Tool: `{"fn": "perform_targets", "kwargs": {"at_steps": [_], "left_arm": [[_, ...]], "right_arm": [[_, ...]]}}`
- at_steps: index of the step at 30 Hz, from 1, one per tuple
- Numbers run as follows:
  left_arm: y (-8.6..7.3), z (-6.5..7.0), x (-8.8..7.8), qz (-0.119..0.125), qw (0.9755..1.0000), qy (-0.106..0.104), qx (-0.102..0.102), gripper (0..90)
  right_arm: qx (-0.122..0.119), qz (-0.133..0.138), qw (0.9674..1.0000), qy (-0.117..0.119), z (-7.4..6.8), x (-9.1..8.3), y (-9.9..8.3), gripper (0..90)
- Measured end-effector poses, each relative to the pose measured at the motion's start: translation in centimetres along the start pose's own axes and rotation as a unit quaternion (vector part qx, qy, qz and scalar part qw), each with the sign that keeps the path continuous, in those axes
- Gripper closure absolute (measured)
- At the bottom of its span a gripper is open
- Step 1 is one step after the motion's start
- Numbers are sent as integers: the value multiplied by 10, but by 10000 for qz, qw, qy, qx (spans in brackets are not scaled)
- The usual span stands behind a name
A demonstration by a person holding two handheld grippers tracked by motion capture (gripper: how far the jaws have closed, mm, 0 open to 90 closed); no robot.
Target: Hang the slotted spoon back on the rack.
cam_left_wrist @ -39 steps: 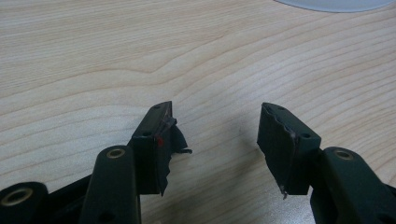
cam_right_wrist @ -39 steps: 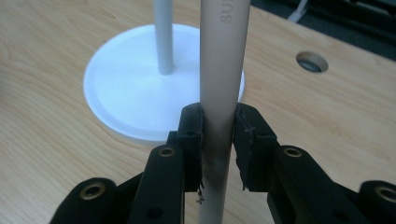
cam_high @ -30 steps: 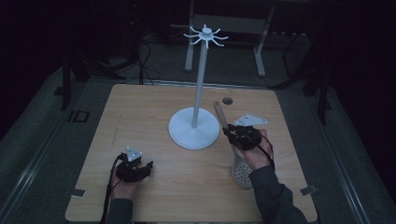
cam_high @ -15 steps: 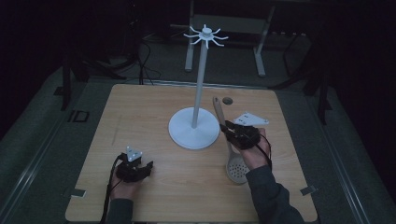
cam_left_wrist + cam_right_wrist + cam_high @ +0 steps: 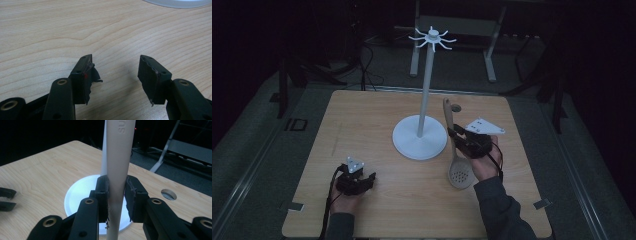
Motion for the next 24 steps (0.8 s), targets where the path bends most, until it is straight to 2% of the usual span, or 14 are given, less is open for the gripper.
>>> {"fn": "perform_targets", "kwargs": {"at_steps": [6, 9, 12, 24], "left_arm": [[0, 0, 0, 15, 10000, 0, -19, 461], [0, 0, 0, 29, 10000, 3, -25, 461], [0, -1, 0, 31, 10000, 8, -17, 460], [1, -1, -1, 38, 10000, 4, -39, 460]], "right_arm": [[-8, 137, 9999, 16, -1, -2, 3, 734], [-54, 260, 9996, 137, -4, -3, 6, 733], [-83, 322, 9994, 136, -5, -4, 7, 734], [-46, 559, 9982, 221, -8, -5, 12, 733]]}}
Point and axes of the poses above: each handheld gripper's, and its own axes: x roughly forward along the jaws, y roughly out of its top, z roughly to its right, the point moved 7 cm from there along x, roughly forward along the jaws, and after that the axes turned 3 degrees about x, right-handed, at the moved point
